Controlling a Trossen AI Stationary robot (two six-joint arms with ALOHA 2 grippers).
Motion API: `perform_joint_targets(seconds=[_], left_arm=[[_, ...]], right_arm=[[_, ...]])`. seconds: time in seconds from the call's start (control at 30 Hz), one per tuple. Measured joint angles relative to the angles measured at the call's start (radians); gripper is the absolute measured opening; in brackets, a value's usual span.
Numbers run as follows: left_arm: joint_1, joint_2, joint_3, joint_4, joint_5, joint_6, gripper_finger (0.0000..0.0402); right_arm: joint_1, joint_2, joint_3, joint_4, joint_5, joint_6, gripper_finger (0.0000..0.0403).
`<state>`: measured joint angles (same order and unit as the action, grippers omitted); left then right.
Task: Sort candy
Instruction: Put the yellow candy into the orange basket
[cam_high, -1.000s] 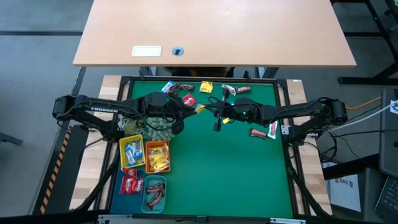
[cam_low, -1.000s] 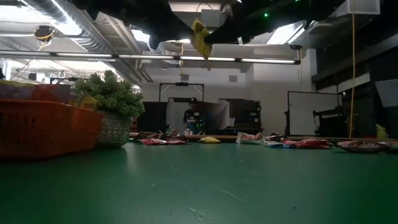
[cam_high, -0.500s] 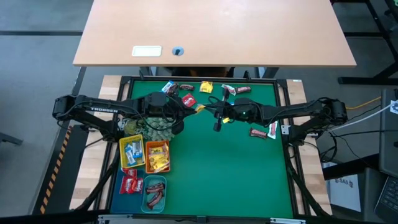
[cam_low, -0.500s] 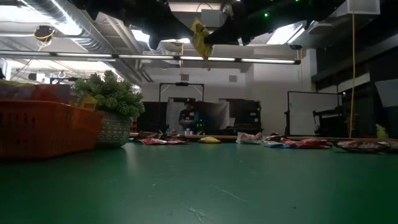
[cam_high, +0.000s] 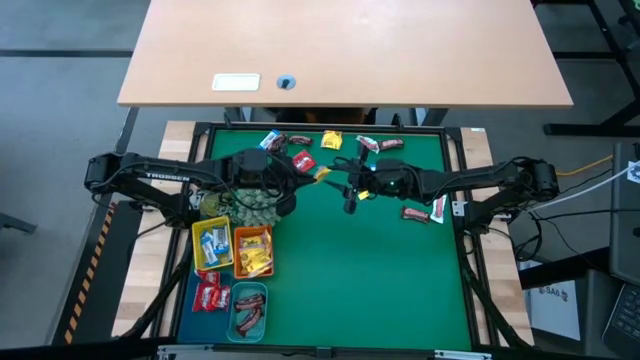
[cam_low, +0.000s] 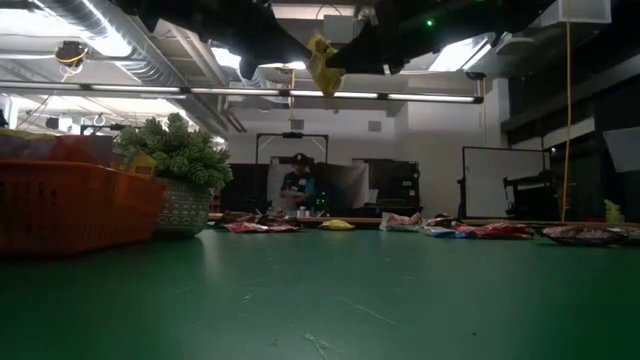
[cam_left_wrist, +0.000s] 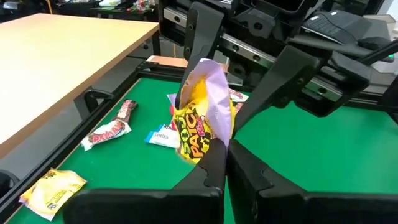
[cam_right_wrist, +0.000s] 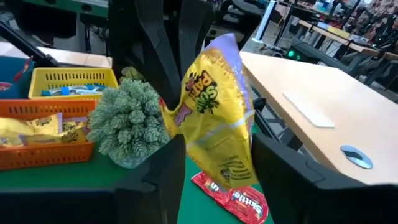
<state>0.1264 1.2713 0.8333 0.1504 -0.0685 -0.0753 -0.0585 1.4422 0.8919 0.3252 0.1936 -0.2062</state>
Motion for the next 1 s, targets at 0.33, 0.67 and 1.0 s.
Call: perform_joint_targets(seconds=[0.33, 0.67, 1.0], left_arm=[[-0.016, 0.0, 0.0, -0.011, 0.001, 0.0, 0.0001], [-0.064, -0.078, 0.0, -0.137, 0.054, -0.001, 0.0001], [-0.101, -0.236, 0.001, -0.595, 0.424, -0.162, 0.0001]], right_arm=[[0.0, -0.007, 0.0, -0.081, 0.006, -0.01, 0.0182], [-0.001, -0.094, 0.0, -0.297, 0.026, -0.011, 0.0182], [-0.001, -0.109, 0.0, -0.402, 0.084, -0.008, 0.0182]])
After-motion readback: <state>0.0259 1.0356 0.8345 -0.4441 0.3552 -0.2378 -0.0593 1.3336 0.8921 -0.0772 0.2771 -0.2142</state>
